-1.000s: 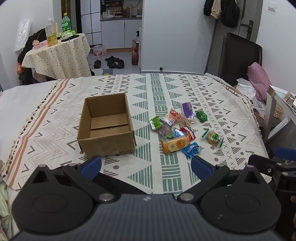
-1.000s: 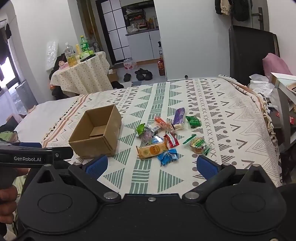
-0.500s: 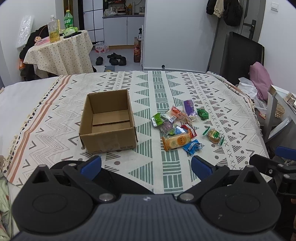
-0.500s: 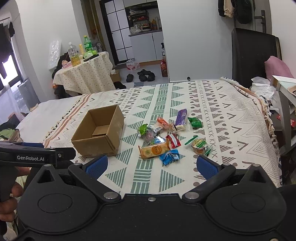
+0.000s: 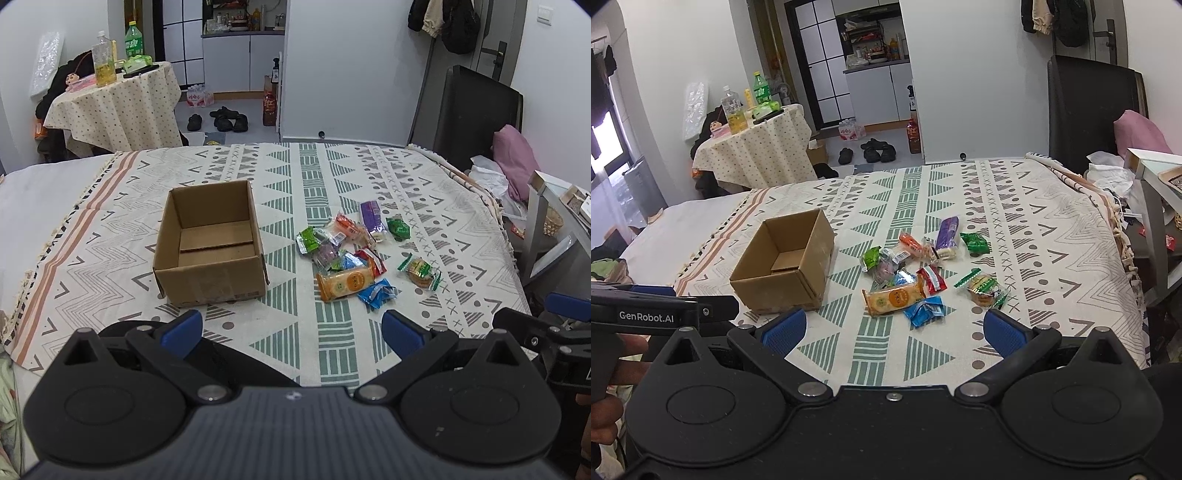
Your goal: Organize snacks
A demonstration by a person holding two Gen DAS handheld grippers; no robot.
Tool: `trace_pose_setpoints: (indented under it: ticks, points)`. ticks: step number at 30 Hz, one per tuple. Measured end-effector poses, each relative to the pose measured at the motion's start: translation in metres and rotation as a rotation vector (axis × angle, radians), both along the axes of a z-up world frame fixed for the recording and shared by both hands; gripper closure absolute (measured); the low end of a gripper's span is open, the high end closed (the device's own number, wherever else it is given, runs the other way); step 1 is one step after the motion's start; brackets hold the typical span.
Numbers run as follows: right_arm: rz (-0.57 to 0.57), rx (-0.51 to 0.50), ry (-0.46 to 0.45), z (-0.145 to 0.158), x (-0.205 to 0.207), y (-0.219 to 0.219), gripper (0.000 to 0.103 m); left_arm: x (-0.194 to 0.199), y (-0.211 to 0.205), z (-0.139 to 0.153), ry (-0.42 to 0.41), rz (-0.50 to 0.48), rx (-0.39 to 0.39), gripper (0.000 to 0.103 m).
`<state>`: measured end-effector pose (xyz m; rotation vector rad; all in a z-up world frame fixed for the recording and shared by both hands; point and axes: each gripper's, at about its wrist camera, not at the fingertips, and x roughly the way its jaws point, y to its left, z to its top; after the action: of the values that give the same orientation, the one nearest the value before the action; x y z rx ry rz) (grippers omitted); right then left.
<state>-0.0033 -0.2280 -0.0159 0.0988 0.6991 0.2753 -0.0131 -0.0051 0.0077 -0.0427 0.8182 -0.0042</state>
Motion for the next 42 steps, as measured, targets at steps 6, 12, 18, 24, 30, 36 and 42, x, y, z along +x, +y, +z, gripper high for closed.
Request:
trace_pose_setpoints:
  ticks: [6,12,18,24,30,36,42]
  points:
    - [-0.006,0.0,-0.005,0.004,0.0,-0.003,0.0,0.0,0.0,0.001,-0.006,-0.006,-0.005,0.0]
    - [-0.006,0.001,-0.007,0.004,0.001,-0.002,0.0,0.001,0.004,0.002,-0.008,0.004,-0.013,0.0]
    - [-0.007,0.003,-0.007,0.005,0.001,-0.002,0.0,-0.001,0.002,0.003,-0.012,-0.011,-0.008,0.0]
    - [-0.007,0.003,-0.008,0.004,0.001,-0.003,0.0,-0.002,0.002,0.003,-0.015,-0.009,-0.013,0.0]
    - [-0.01,0.002,-0.007,0.004,0.002,-0.004,0.0,-0.001,0.001,0.003,-0.016,-0.005,-0.015,0.0]
    - [-0.011,0.003,0.0,0.003,0.005,-0.006,0.0,0.0,-0.001,0.003,-0.013,-0.009,-0.015,0.0]
    - [-0.006,0.0,-0.007,0.0,0.007,-0.008,0.0,0.008,-0.001,0.0,-0.013,0.002,-0.035,0.0]
